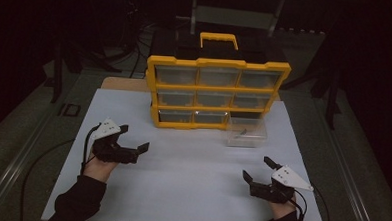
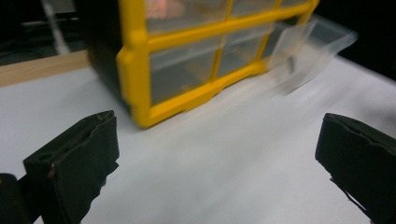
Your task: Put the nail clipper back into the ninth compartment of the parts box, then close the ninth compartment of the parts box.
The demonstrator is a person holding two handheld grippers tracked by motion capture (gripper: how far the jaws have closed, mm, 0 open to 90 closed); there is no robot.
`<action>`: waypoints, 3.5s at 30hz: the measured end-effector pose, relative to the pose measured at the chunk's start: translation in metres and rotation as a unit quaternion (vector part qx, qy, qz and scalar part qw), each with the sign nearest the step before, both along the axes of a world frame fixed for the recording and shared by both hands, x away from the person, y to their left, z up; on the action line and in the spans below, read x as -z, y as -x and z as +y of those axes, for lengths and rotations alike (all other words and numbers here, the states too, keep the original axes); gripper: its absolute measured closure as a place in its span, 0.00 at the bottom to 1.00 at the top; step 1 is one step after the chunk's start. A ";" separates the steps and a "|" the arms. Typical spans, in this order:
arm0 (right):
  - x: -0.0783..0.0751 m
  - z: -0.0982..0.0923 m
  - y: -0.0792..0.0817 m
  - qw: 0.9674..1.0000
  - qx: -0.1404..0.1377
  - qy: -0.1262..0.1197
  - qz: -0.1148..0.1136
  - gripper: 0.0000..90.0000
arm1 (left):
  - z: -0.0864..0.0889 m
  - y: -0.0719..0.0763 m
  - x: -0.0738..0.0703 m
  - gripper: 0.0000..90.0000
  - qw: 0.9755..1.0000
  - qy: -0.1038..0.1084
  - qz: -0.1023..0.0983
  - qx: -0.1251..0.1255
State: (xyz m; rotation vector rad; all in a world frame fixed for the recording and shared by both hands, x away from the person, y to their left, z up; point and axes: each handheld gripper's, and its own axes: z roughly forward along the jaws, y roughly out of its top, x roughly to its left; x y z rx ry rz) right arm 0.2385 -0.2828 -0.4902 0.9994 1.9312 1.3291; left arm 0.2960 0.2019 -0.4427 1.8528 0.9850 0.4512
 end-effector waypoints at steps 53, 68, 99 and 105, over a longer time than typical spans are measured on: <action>0.002 -0.007 -0.004 1.000 -0.006 0.004 0.008 0.12 | 0.019 0.039 0.058 0.00 0.997 0.001 -0.034 -0.068; -0.001 -0.010 -0.001 1.000 0.011 0.022 -0.005 0.12 | 0.021 0.039 0.061 0.00 0.997 0.004 -0.038 -0.063; -0.055 0.004 0.010 0.998 -0.027 0.040 -0.028 0.12 | 0.022 0.040 0.059 0.00 0.996 0.017 -0.051 -0.068; -0.072 0.009 0.003 0.997 -0.035 0.047 -0.048 0.12 | 0.022 0.039 0.059 0.00 0.996 0.017 -0.050 -0.066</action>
